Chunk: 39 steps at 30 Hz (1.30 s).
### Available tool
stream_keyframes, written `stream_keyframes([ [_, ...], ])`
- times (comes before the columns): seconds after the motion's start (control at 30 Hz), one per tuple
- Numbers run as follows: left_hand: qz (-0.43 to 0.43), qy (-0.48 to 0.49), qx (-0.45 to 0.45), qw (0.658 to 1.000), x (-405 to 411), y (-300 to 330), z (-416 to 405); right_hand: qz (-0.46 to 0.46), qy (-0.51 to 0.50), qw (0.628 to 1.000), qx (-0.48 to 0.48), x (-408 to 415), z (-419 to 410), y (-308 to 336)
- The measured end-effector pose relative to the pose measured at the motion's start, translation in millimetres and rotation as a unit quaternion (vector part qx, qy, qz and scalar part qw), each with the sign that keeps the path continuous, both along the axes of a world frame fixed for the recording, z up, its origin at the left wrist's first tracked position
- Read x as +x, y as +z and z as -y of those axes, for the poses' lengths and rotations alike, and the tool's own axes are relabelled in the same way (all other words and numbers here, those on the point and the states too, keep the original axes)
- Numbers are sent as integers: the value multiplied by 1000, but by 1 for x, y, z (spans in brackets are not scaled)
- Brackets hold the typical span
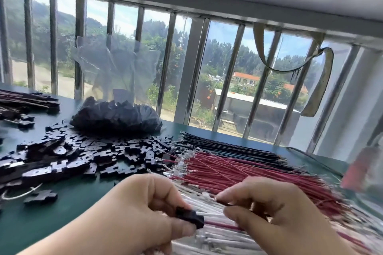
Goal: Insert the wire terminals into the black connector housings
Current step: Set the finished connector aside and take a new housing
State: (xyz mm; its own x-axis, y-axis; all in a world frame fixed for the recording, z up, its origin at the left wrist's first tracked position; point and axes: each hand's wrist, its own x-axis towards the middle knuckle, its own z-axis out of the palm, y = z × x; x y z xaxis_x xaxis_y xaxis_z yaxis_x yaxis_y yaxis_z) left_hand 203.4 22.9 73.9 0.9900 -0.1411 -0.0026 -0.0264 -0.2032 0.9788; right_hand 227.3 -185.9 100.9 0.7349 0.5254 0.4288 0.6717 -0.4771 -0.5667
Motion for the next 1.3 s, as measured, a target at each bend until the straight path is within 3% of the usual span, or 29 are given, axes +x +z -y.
stream_keyframes([
  [0.17,-3,20,13,1000,0,-1,2,-26,7,1000,1,-4,1,0],
  [0.4,14,23,5,1000,-2,2,3,97,-23,992,-73,3,4,-11],
  [0.5,15,26,7,1000,-3,2,5,104,-14,991,-89,2,3,-13],
  [0.77,25,13,9,1000,-7,6,6,101,10,994,-43,4,4,-17],
  [0.93,11,-48,13,999,-10,6,8,186,28,980,-61,-2,1,-19],
  [1.1,42,-49,-13,998,-12,4,12,184,36,981,-49,-2,-1,-20],
  [1.23,51,-28,0,998,-8,5,7,87,39,994,-56,0,2,-15],
  [1.3,53,-15,-6,998,-7,4,3,80,33,994,-65,2,5,-13],
])
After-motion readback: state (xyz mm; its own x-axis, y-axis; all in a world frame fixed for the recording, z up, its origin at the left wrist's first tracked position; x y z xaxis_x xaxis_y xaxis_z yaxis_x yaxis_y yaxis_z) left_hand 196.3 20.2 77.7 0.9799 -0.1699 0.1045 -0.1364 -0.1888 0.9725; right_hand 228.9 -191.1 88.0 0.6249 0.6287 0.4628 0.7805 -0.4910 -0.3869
